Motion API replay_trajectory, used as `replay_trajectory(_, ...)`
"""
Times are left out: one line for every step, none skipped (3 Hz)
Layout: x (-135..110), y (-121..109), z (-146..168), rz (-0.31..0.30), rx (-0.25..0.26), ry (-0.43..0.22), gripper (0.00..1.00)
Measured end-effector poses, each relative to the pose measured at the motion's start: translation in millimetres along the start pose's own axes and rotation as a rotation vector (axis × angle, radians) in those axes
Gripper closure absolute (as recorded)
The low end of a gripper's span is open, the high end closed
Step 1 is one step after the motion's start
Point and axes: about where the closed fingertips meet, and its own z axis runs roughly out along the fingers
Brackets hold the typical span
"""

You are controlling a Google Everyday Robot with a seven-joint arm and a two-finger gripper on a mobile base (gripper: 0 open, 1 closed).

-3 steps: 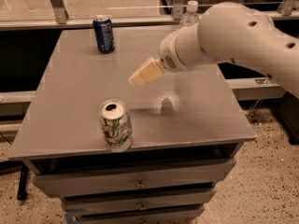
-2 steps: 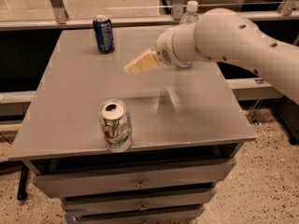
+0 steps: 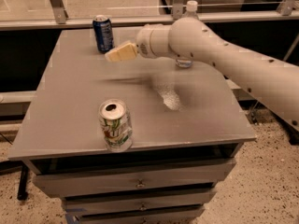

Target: Move pepsi can near 7up can

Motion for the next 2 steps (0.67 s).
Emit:
replay_trajectory(-2, -3, 43, 0.014, -0.001, -0.029, 0.00)
replay_trajectory(-7, -17, 73, 0.020, 0.017, -0.055, 0.00)
